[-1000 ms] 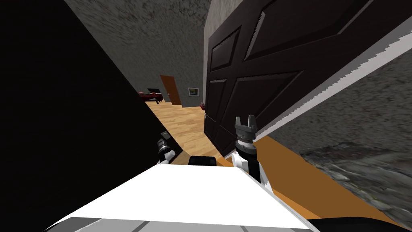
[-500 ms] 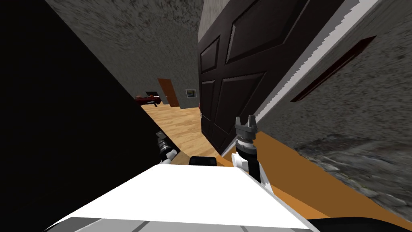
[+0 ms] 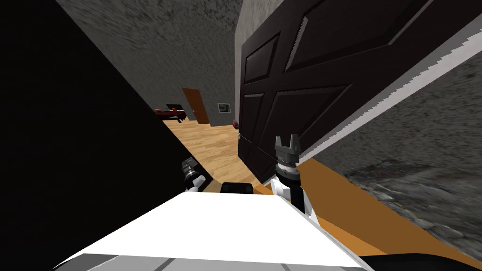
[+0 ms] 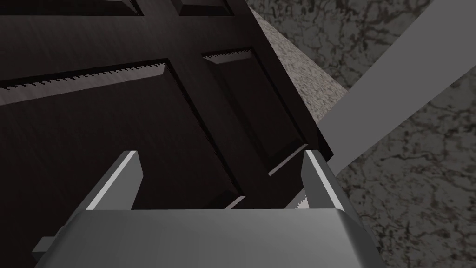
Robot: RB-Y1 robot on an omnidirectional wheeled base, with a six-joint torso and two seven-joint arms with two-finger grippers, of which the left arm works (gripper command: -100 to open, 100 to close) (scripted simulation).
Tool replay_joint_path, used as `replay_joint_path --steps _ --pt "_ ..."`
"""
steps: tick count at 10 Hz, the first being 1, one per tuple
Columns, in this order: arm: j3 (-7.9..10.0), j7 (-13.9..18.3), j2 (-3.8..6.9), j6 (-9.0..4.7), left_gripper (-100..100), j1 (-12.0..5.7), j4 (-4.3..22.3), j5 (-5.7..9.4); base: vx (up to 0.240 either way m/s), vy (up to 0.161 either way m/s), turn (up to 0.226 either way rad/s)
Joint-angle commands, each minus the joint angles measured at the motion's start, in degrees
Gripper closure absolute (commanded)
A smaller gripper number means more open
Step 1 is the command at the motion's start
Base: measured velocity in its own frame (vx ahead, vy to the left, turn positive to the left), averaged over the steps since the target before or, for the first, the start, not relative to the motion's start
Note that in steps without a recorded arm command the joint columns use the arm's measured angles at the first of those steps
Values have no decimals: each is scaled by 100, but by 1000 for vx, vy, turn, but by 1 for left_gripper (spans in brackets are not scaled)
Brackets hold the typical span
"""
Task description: Push the door open
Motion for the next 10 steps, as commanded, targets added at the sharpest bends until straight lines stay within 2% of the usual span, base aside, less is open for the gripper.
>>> replay_joint_path --steps 1,3,4,5,10 --pt "12 1 -67 -62 -100 -1 42 5 132 144 -23" --pt "25 3 -256 -113 -100 13 56 10 131 131 -8" --pt "31 -16 -231 -74 -100 38 -14 11 53 39 -2" --pt "31 -16 -231 -74 100 38 -14 11 -12 -9 1" --pt "31 -16 -231 -74 100 38 -14 11 -8 -6 -1"
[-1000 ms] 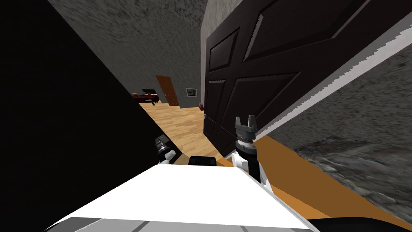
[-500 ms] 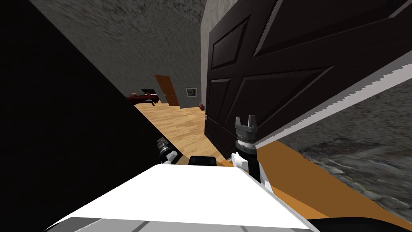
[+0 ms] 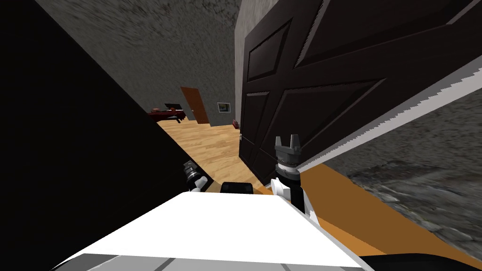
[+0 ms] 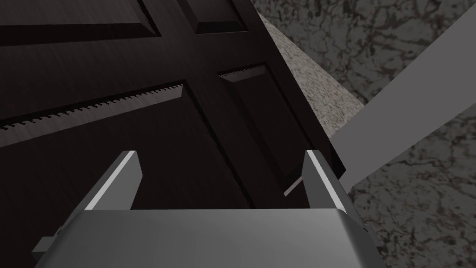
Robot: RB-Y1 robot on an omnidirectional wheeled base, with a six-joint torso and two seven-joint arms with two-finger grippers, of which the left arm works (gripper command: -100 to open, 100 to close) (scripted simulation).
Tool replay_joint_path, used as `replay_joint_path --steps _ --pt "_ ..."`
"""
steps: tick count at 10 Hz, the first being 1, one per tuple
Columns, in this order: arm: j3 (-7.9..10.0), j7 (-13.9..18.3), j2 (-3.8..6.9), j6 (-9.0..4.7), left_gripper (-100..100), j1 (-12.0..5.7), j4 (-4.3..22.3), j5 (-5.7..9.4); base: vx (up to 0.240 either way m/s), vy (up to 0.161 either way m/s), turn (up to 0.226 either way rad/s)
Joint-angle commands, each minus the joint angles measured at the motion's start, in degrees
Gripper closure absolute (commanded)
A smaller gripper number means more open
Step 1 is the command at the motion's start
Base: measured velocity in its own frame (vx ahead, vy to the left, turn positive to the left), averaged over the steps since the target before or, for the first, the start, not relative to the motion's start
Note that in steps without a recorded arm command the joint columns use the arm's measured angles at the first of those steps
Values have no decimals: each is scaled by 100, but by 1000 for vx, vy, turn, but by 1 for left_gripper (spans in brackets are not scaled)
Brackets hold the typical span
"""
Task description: Push the door open
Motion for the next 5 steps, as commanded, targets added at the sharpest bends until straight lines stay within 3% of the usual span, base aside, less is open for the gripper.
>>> replay_joint_path --steps 1,3,5 --pt "161 -94 158 5 100 -44 -24 82 76 71 18" --pt "161 -94 158 5 100 -44 -24 82 97 84 15" --pt "354 -206 240 12 100 -97 -54 181 132 109 23"
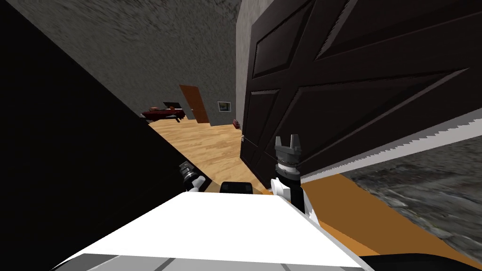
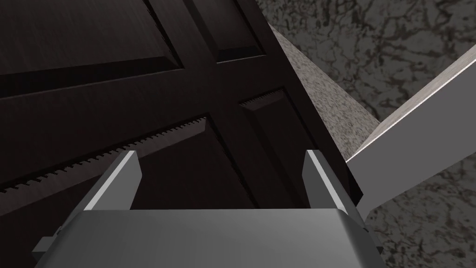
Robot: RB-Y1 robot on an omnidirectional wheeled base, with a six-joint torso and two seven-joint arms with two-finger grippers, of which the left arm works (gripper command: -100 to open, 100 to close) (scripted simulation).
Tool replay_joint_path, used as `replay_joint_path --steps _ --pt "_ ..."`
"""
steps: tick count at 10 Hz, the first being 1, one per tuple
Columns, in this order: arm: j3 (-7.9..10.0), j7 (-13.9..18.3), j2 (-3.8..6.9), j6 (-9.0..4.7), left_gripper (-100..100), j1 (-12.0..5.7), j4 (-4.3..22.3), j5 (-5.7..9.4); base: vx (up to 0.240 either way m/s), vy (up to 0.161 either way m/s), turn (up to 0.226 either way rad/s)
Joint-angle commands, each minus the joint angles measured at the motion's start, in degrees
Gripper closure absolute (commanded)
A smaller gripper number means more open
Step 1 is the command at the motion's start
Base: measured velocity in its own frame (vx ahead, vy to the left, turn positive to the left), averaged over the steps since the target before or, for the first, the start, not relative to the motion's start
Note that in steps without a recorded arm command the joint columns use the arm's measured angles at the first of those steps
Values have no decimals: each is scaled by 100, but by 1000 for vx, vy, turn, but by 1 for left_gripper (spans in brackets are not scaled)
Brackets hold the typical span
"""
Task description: Push the door open
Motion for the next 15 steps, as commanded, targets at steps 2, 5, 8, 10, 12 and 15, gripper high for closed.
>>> replay_joint_path --steps 2,5,8,10,12,15 --pt "242 -101 196 -178 100 -129 158 117 126 116 23" --pt "454 -225 112 -171 100 -187 126 226 132 105 43" --pt "705 -371 -146 -163 100 -256 88 353 194 128 56" --pt "804 -401 59 -169 100 -233 83 400 80 79 17" --pt "846 -417 97 -176 100 -236 78 419 96 104 6" --pt "1110 -519 215 -225 100 -258 42 545 91 95 12"
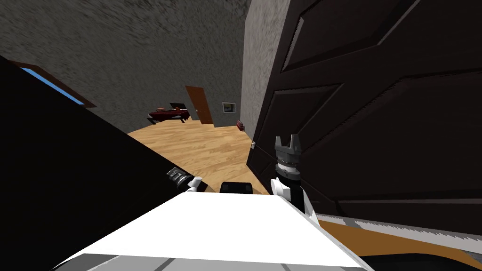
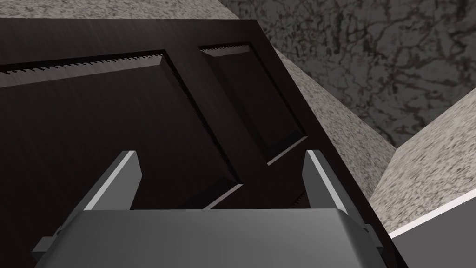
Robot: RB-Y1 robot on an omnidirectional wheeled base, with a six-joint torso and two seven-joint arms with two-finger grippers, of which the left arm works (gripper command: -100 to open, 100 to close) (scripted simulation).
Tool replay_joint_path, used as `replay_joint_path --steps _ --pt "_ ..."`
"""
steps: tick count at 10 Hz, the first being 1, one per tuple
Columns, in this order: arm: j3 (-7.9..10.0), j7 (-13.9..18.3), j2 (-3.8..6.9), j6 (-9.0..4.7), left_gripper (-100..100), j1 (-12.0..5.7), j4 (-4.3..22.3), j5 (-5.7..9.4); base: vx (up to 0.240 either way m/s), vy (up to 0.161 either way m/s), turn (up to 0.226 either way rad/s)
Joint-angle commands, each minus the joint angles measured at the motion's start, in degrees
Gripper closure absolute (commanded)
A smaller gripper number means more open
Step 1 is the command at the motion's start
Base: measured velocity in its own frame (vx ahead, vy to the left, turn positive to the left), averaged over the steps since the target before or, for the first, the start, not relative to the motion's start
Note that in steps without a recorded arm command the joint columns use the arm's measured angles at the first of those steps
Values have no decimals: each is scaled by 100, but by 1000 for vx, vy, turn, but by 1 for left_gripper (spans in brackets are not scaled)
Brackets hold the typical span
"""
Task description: Push the door open
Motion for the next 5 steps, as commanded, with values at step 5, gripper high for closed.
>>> replay_joint_path --steps 5 --pt "284 -139 29 54 100 29 -353 131 56 57 8"
